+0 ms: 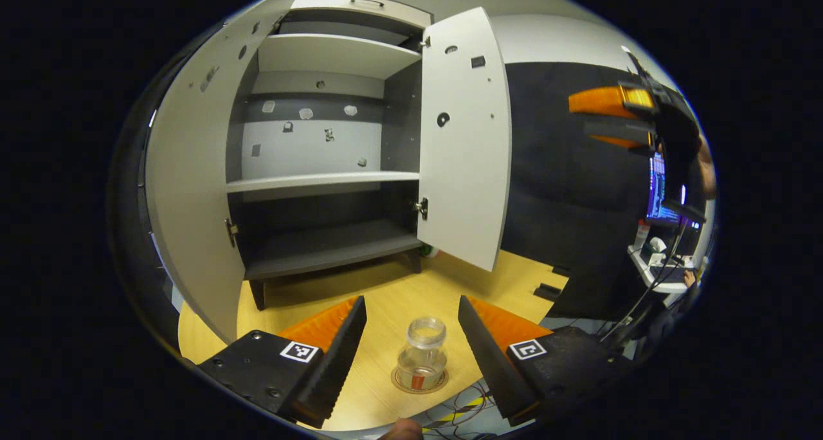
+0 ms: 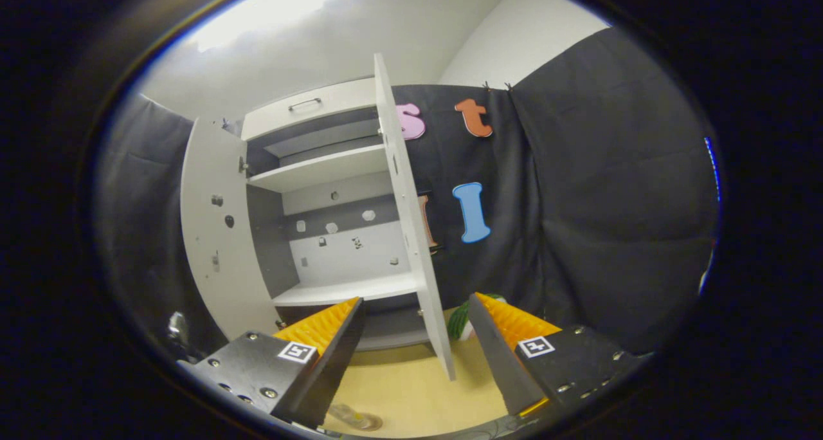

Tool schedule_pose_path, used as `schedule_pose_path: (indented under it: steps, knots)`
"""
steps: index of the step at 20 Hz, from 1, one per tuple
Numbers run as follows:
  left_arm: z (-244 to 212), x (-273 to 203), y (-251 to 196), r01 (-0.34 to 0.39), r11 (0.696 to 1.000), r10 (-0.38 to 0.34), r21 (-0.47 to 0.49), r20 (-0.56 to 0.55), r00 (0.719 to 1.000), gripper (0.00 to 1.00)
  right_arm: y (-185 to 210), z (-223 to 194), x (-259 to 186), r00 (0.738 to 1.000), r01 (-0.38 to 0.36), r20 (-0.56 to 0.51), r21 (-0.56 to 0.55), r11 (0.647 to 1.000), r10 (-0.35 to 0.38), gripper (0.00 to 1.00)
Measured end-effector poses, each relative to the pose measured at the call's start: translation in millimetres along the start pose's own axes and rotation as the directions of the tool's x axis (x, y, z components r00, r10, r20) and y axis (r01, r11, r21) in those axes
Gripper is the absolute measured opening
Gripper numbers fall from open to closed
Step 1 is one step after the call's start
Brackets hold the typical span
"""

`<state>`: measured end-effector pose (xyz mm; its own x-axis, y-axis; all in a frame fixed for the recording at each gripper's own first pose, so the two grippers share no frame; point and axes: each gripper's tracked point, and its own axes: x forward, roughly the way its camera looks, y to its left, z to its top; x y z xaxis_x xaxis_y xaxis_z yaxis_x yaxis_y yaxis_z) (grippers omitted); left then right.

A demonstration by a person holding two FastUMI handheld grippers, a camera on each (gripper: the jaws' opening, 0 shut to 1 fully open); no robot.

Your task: Grasp the bottle in the cabinet with the left hand and place it on the coaster, then close the right door with the right hand and the left door with the left hand.

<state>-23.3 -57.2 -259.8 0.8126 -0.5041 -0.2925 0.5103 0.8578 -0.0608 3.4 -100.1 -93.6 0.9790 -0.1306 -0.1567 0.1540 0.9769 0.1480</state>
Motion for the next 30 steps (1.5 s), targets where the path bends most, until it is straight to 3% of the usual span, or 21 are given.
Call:
schedule_pose_path:
  steps: [3, 7, 10, 12, 16, 19, 22, 24, 25, 30]
  knots:
    - [46.2, -17.2, 9.5, -0.022, 1.000, 0.022, -0.006, 0.052, 0.998, 0.92, -30.0, 14.7, 21.1, 0.998, 0.050, 0.025, -0.051, 0.997, -0.049, 0.98]
    - [99.0, -36.7, 38.2, -0.110, 0.994, 0.108, 0.009, 0.112, 0.988, 0.91, -53.5, 33.1, 60.7, 0.996, 0.080, 0.051, -0.047, 0.996, -0.078, 0.98]
    - [113.3, -50.3, 68.5, -0.222, 0.969, 0.210, 0.104, 0.115, 0.971, 0.98, -48.7, 41.5, 92.3, 0.999, 0.028, 0.046, -0.016, 0.999, -0.028, 0.98]
    - [120.0, -54.2, 74.5, -0.244, 0.961, 0.224, 0.127, 0.151, 0.963, 0.98, -56.8, 48.9, 115.5, 0.998, 0.028, 0.060, -0.017, 0.999, -0.027, 0.98]
    - [112.5, -58.0, 83.3, -0.261, 0.964, 0.254, 0.052, 0.121, 0.960, 0.98, -79.4, 59.4, 160.6, 0.995, 0.087, 0.062, -0.062, 0.994, -0.083, 0.98]
    - [131.6, -67.3, 86.8, -0.286, 0.958, 0.281, 0.010, 0.154, 0.947, 0.98, -71.1, 55.3, 187.5, 0.999, 0.044, 0.021, -0.074, 0.996, -0.043, 0.98]
    - [152.6, -85.0, 88.4, -0.325, 0.944, 0.329, -0.051, 0.171, 0.929, 0.98, -62.2, 62.4, 192.3, 0.999, 0.023, 0.047, -0.164, 0.986, -0.015, 0.97]
    - [168.1, -98.7, 89.9, -0.344, 0.936, 0.352, -0.073, 0.174, 0.920, 0.98, -57.6, 59.7, 185.8, 0.999, 0.025, 0.034, -0.142, 0.990, -0.021, 0.97]
    - [176.6, -105.1, 91.3, -0.348, 0.934, 0.358, -0.083, 0.179, 0.916, 0.98, -55.3, 59.1, 186.5, 0.999, 0.025, 0.026, -0.124, 0.992, -0.022, 0.91]
    - [199.1, -125.5, 108.0, -0.347, 0.922, 0.377, -0.169, 0.199, 0.904, 0.97, -40.4, 56.1, 181.2, 0.999, 0.032, 0.013, -0.118, 0.993, -0.030, 0.95]
